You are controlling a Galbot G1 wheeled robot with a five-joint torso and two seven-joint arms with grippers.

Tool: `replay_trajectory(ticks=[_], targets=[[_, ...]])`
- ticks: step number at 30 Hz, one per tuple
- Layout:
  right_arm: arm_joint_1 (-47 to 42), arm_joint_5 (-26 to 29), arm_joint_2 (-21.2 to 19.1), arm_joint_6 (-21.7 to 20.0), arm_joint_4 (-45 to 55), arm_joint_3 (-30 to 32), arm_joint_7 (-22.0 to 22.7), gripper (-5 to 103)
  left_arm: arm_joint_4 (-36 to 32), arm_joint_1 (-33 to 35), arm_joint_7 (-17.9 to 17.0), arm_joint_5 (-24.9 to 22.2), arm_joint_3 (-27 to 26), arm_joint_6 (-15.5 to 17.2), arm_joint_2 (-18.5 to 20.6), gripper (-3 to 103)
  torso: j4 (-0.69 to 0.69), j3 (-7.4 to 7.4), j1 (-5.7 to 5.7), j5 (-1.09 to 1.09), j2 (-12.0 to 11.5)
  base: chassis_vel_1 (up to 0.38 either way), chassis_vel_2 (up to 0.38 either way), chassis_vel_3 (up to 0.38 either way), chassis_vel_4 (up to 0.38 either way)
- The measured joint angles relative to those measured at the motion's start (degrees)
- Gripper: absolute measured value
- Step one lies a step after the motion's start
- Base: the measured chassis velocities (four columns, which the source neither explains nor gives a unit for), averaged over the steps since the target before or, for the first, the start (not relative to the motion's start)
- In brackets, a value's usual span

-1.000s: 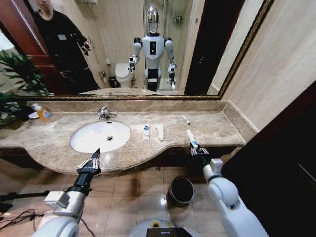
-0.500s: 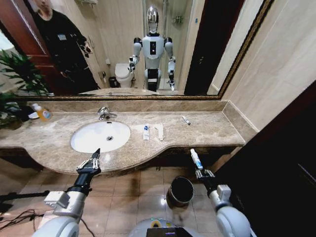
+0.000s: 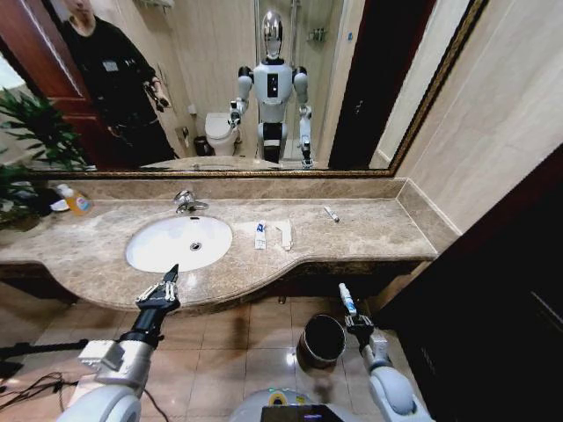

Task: Pick up the trash from the sink and place it in the trash bin.

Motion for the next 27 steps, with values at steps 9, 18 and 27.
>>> replay_trajectory(ticks=[9,18,27], targets=[[4.79,-0.68,1.63,5.05,-15.90,-0.39,-4.79,27,0.00,0.00,0.00,0.00,0.00,0.00,0.00,0,0.00,0.00,0.00,0.00,0.00,0.000,0.000,0.000,0.000],[10.32,-3.89,3.94,8.96,-27.90,-0.27,-7.17,27,0.00,0.00,0.00,0.00,0.00,0.00,0.00,0,0.00,0.00,0.00,-0.01,0.00,0.000,0.000,0.000,0.000],[15.50,-7.70,7.08,10.56,-37.37,-0.11,-7.32,27,0.00,0.00,0.00,0.00,0.00,0.00,0.00,0,0.00,0.00,0.00,0.00,0.00,0.000,0.000,0.000,0.000]])
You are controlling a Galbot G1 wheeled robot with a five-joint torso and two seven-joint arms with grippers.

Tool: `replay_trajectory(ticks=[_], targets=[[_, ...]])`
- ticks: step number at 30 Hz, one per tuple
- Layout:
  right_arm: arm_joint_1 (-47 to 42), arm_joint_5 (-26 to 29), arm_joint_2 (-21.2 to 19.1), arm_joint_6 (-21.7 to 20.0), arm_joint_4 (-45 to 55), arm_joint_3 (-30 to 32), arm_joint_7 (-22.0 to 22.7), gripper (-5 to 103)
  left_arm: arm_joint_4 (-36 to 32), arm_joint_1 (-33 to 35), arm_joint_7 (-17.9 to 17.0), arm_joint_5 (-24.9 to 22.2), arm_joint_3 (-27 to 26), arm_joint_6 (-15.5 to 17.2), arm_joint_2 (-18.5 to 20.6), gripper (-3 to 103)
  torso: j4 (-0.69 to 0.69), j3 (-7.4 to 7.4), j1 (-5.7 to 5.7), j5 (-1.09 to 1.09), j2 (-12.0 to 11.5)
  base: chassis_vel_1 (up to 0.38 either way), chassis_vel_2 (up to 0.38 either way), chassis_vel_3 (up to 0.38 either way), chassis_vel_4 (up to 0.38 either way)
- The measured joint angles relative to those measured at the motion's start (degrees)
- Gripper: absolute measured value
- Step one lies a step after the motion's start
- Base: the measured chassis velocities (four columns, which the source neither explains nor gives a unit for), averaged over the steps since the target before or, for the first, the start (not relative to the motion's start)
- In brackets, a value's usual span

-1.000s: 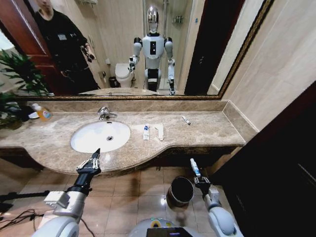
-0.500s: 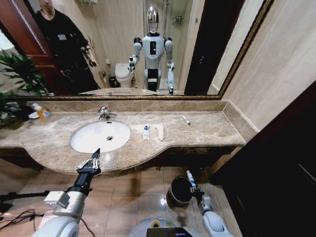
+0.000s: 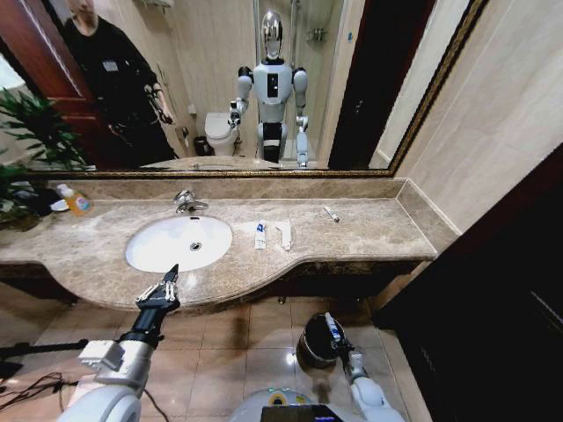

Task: Pick up the trash from the sink and place it in the trash bin.

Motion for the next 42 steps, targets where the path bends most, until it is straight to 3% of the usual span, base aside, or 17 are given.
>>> replay_trajectory(ticks=[10,17,18,20,22,29,42], targets=[[4.33,-1.60,1.50,1.02,-6.54,0.03,1.09,25,0.00,0.00,0.00,0.00,0.00,0.00,0.00,0,0.00,0.00,0.00,-0.01,0.00,0.000,0.000,0.000,0.000],[4.60,-1.65,1.26,1.46,-7.62,0.07,1.19,57,0.00,0.00,0.00,0.00,0.00,0.00,0.00,0,0.00,0.00,0.00,-0.01,0.00,0.000,0.000,0.000,0.000],[4.60,-1.65,1.26,1.46,-7.62,0.07,1.19,57,0.00,0.00,0.00,0.00,0.00,0.00,0.00,0,0.00,0.00,0.00,-0.01,0.00,0.000,0.000,0.000,0.000],[4.63,-1.64,1.00,1.69,-7.82,0.11,1.26,68,0.00,0.00,0.00,0.00,0.00,0.00,0.00,0,0.00,0.00,0.00,-0.01,0.00,0.000,0.000,0.000,0.000],[4.64,-1.62,0.87,1.75,-7.82,0.15,1.30,68,0.00,0.00,0.00,0.00,0.00,0.00,0.00,0,0.00,0.00,0.00,0.00,0.00,0.000,0.000,0.000,0.000],[4.39,-0.57,0.26,1.60,-7.02,0.21,1.39,99,0.00,0.00,0.00,0.00,0.00,0.00,0.00,0,0.00,0.00,0.00,0.00,0.00,0.000,0.000,0.000,0.000],[3.61,0.15,-0.40,1.58,-6.38,0.25,1.35,100,0.00,0.00,0.00,0.00,0.00,0.00,0.00,0,0.00,0.00,0.00,0.00,0.00,0.000,0.000,0.000,0.000]])
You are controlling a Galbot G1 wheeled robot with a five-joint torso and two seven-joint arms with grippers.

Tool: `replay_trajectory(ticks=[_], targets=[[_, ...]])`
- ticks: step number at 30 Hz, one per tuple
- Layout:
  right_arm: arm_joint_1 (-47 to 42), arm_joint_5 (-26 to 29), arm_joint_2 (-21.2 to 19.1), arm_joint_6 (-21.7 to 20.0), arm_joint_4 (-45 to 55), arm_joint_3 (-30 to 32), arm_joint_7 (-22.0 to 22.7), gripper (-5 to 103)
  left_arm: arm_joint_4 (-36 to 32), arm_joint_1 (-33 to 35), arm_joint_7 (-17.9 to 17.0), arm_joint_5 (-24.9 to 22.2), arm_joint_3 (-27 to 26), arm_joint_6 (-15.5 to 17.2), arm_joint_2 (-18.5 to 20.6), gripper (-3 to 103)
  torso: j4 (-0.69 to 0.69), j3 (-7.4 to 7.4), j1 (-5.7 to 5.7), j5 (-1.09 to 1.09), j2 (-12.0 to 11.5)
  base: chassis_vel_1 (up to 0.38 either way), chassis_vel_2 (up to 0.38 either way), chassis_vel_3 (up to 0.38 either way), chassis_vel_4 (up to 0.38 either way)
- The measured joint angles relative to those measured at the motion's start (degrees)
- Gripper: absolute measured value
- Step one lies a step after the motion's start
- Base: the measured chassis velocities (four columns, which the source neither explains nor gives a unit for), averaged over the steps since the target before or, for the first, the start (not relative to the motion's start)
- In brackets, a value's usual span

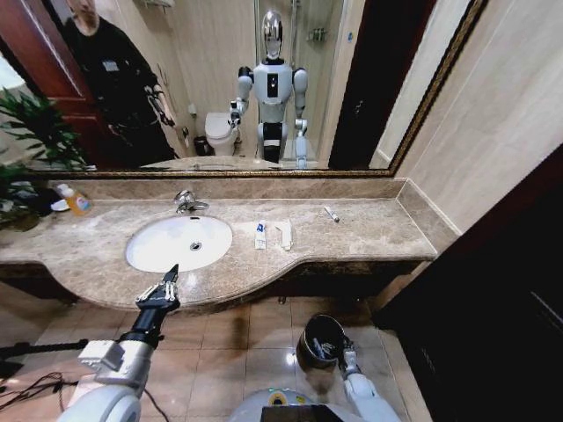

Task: Pick up the trash from the sink and place it in the trash bin.

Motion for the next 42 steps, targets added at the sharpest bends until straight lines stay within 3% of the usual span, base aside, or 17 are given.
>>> replay_trajectory(ticks=[9,26,31,37,42], targets=[[-4.79,1.55,-1.23,-1.97,9.43,-0.01,0.00,100,0.00,0.00,0.00,0.00,0.00,0.00,0.00,0,0.00,0.00,0.00,0.00,0.00,0.000,0.000,0.000,0.000],[-19.61,7.97,-7.40,-8.53,50.46,1.74,4.09,100,0.00,0.00,0.00,0.00,0.00,0.00,0.00,0,0.00,0.00,0.00,0.00,0.00,0.000,0.000,0.000,0.000],[-21.24,8.63,-8.49,-10.07,57.71,2.40,5.56,100,0.00,0.00,0.00,0.00,0.00,0.00,0.00,0,-0.01,0.00,0.00,0.00,0.00,0.000,0.000,0.000,0.000],[-19.67,11.95,-10.57,-16.27,68.62,2.81,8.03,100,0.00,0.00,0.00,0.00,0.00,0.00,0.00,0,-0.01,0.00,0.00,0.00,0.00,0.000,0.000,0.000,0.000],[-16.20,13.88,-12.18,-20.01,70.49,2.40,8.34,100,0.00,0.00,0.00,0.00,0.00,0.00,0.00,0,0.00,0.00,0.00,0.00,0.00,0.000,0.000,0.000,0.000]])
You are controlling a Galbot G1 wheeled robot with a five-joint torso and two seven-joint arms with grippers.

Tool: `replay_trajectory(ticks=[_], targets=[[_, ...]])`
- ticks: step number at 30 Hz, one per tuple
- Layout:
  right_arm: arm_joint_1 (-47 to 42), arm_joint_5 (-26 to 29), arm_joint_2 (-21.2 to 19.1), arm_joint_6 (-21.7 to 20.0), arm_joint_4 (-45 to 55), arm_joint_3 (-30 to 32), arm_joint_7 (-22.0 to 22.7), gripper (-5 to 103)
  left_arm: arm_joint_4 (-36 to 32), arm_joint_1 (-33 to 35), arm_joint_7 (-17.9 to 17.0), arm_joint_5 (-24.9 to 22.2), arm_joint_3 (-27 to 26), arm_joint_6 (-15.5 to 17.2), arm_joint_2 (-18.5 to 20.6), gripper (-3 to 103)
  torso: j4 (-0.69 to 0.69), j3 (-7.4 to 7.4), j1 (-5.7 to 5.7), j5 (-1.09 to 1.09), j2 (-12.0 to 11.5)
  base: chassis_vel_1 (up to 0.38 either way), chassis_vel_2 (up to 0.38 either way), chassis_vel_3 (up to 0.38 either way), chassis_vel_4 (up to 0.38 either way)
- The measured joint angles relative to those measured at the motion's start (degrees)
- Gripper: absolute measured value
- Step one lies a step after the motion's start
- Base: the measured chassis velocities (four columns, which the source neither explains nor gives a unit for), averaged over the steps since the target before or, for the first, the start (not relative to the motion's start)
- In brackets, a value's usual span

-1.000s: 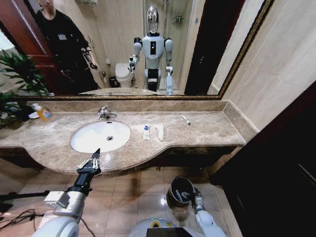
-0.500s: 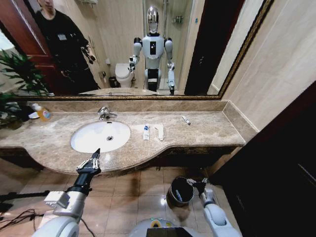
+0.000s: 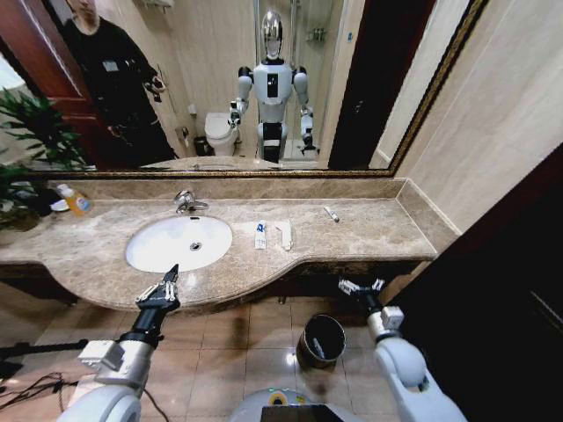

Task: Pick up the trash from the sink and place it in the trash bin.

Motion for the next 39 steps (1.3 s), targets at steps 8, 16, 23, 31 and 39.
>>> replay_trajectory(ticks=[8,16,23,31,39], targets=[[16.02,2.31,-2.62,-6.18,-7.91,-3.46,-3.55,100,0.00,0.00,0.00,0.00,0.00,0.00,0.00,0,0.00,0.01,0.00,0.01,0.00,0.000,0.000,0.000,0.000],[29.66,3.65,-3.67,-7.12,-21.74,-6.45,-7.09,100,0.00,0.00,0.00,0.00,0.00,0.00,0.00,0,0.00,0.01,0.01,0.01,0.00,0.000,0.000,0.000,0.000],[40.66,4.66,-4.68,-7.04,-33.60,-9.91,-10.06,100,0.00,0.00,0.01,0.00,0.00,0.00,0.00,0,0.00,0.01,0.01,0.00,0.00,0.000,0.000,0.000,0.000],[49.98,4.85,-4.97,-7.78,-45.52,-14.17,-15.68,100,0.00,0.00,0.00,0.00,0.00,0.00,0.00,0,0.00,0.01,0.01,0.00,-0.01,0.000,0.000,0.000,0.000],[52.30,4.73,-4.67,-12.31,-48.28,-14.09,-17.83,101,0.00,0.00,0.00,0.00,0.00,0.00,0.00,0,0.01,0.00,0.01,0.00,-0.01,0.000,0.000,0.000,0.000]])
